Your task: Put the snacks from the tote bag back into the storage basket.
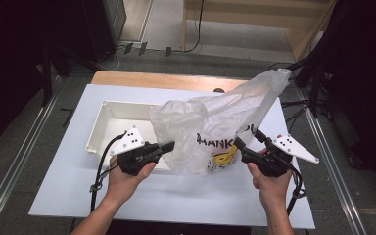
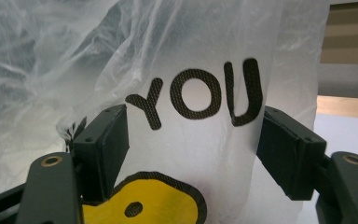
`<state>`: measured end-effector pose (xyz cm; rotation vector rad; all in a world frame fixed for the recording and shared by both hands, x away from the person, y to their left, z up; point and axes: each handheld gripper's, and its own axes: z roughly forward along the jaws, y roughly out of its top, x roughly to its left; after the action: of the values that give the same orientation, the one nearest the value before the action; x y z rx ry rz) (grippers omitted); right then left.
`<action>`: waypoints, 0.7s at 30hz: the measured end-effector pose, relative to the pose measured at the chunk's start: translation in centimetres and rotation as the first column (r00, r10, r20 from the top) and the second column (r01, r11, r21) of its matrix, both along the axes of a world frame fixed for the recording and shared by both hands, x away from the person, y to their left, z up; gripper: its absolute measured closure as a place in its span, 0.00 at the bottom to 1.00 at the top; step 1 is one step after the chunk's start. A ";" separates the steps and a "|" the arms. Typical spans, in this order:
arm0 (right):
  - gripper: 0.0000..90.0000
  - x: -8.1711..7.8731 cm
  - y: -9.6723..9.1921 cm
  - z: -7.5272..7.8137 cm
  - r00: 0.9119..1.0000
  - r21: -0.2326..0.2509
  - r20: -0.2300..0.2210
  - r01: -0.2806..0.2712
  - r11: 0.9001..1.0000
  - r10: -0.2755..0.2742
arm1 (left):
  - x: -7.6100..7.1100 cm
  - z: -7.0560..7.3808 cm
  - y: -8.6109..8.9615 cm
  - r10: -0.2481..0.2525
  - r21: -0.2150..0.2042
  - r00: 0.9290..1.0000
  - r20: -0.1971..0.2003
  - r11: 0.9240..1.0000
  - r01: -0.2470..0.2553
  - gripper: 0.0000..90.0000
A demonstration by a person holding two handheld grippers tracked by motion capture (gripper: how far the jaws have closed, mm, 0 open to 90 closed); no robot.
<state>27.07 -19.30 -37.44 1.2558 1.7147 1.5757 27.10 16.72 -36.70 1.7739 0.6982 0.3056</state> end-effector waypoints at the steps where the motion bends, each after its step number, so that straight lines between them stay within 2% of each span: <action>1: 0.34 -0.1 0.0 0.1 1.000 0.004 0.004 0.005 1.000 -0.005 | 0.0 -0.1 -0.1 0.004 0.000 1.000 -0.007 1.000 -0.004 1.00; 2: 0.34 -0.1 0.0 0.1 1.000 0.004 0.004 0.005 1.000 -0.005 | 0.0 -0.1 -0.1 0.004 0.000 1.000 -0.007 1.000 -0.004 1.00; 3: 0.38 -0.1 -0.1 0.2 1.000 0.015 0.012 0.011 1.000 -0.011 | 0.1 -0.1 -0.2 0.005 0.000 1.000 -0.019 1.000 -0.005 1.00; 4: 0.48 -0.2 -0.3 0.3 0.999 0.022 0.029 0.027 0.999 -0.027 | 0.1 -0.2 -0.3 0.004 -0.001 1.000 -0.027 1.000 -0.004 0.99; 5: 0.53 -0.3 -0.4 0.3 0.999 0.026 0.029 0.032 0.999 -0.033 | 0.2 -0.5 -0.5 -0.003 0.007 0.999 -0.050 1.000 0.003 0.98; 8: 0.81 -0.4 -0.7 0.3 0.999 0.034 0.035 0.031 0.999 -0.032 | 0.3 -0.9 -0.6 0.009 0.002 0.998 -0.062 1.000 -0.008 0.96; 10: 0.91 -0.4 -0.7 0.3 0.998 0.021 0.039 0.041 0.999 -0.042 | 0.3 -1.2 -0.5 0.012 -0.003 0.997 -0.074 1.000 -0.012 0.97; 12: 0.99 -0.4 -0.6 0.1 0.997 -0.010 0.038 0.071 0.997 -0.071 | 0.4 -1.6 -0.6 -0.007 -0.010 0.997 -0.081 1.000 0.006 1.00; 14: 1.00 -0.2 -0.6 -0.1 0.997 -0.005 0.028 0.073 0.997 -0.072 | 0.5 -2.0 -0.8 -0.029 0.000 0.995 -0.094 1.000 0.030 1.00; 17: 1.00 0.0 -0.7 -0.7 0.999 0.001 0.012 0.048 0.999 -0.048 | 0.5 -2.6 -1.1 -0.020 0.007 0.994 -0.106 1.000 0.020 1.00; 20: 1.00 0.2 -0.7 -1.3 0.999 -0.038 0.000 0.048 0.998 -0.048 | 0.5 -3.2 -1.4 -0.010 0.008 0.993 -0.116 1.000 0.011 1.00; 21: 1.00 0.2 -0.7 -1.3 0.999 -0.038 0.000 0.048 0.998 -0.048 | 0.5 -3.2 -1.4 -0.010 0.008 0.993 -0.116 1.000 0.011 1.00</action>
<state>27.23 -20.05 -38.72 1.2695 1.6950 1.5081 27.62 15.33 -39.88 1.8140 0.7705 0.2000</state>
